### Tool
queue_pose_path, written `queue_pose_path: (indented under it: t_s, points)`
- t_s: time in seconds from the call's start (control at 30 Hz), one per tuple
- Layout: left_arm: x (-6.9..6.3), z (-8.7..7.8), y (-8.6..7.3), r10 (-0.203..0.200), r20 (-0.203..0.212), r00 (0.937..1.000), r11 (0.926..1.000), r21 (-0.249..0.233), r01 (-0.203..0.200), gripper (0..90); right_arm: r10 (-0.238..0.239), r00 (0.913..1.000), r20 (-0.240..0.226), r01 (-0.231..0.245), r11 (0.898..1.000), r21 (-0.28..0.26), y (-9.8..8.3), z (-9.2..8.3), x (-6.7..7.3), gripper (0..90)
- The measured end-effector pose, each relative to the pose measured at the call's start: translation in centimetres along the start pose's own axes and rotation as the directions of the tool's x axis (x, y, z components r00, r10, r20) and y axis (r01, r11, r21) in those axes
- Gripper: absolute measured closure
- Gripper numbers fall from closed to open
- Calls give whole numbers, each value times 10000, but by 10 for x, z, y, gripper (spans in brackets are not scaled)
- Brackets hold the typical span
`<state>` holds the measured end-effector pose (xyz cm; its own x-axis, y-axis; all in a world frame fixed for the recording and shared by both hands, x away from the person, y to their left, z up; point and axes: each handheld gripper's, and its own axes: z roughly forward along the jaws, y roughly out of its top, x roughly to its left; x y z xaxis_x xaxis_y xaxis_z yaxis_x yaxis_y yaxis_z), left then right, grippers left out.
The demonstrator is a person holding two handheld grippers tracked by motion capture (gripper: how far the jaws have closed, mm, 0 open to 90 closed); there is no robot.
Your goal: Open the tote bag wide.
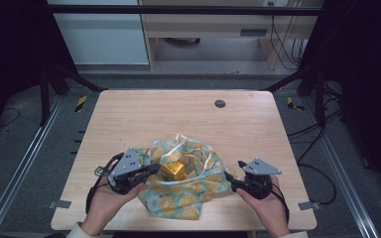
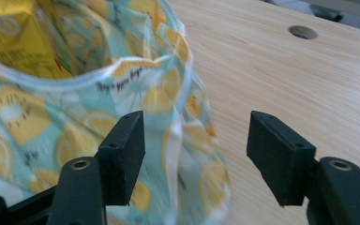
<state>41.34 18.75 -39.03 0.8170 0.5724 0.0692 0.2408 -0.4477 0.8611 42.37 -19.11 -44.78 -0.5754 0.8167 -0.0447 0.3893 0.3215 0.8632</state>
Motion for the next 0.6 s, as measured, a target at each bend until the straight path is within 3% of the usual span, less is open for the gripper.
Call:
queue_pose_path:
  t_s: [0.1,0.27,0.37,0.4,0.47,0.53,0.6]
  points:
    - [5,2,-18,-525,-27,9986,9985,-156,524,900,-102,9991,-407,104,9999,47,16,11,2,399]
    - [14,2,-23,-849,-128,9963,9960,-286,845,900,94,9935,-1135,-72,9998,200,43,35,2,420]
    - [15,0,-26,-844,-195,9962,9959,-331,837,900,-114,9893,-1452,265,9944,1023,48,48,5,626]
    - [15,-2,-27,-856,-216,9961,9958,-344,849,900,-164,9884,-1512,354,9917,1239,49,50,5,733]
    - [15,-4,-28,-870,-260,9959,9955,-405,859,900,-316,9867,-1592,515,9911,1223,49,47,5,862]
    - [15,-7,-29,-878,-302,9957,9950,-510,862,900,-323,9878,-1523,487,9932,1057,49,43,4,882]
    - [15,-14,-30,-827,-396,9958,9941,-730,797,900,-361,9880,-1502,409,9987,293,51,25,6,892]
